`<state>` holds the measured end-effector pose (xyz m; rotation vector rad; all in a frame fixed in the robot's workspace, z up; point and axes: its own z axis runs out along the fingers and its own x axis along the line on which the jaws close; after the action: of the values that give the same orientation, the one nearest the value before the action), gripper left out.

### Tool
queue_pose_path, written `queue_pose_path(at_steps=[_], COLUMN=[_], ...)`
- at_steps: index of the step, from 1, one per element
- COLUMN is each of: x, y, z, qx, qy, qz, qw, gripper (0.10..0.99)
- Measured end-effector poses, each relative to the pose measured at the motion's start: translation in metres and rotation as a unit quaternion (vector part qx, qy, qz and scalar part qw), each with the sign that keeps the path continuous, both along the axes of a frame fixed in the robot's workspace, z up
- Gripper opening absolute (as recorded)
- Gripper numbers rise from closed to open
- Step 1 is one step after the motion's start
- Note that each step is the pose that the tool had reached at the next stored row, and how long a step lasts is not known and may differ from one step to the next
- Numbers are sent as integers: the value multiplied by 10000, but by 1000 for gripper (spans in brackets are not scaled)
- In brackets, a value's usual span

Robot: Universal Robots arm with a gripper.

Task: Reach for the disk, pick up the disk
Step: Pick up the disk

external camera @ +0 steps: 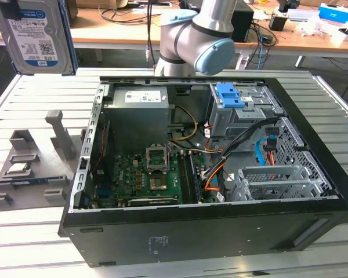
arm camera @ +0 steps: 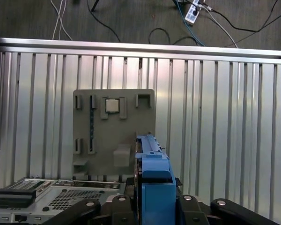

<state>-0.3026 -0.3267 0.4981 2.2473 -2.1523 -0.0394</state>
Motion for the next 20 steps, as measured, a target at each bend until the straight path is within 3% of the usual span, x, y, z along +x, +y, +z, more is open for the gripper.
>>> queue_pose_path(at_steps=[20], x=[675], y=[0], z=[-1], qx=[0], qy=[0], qz=[0], qw=[10000], gripper=[369])
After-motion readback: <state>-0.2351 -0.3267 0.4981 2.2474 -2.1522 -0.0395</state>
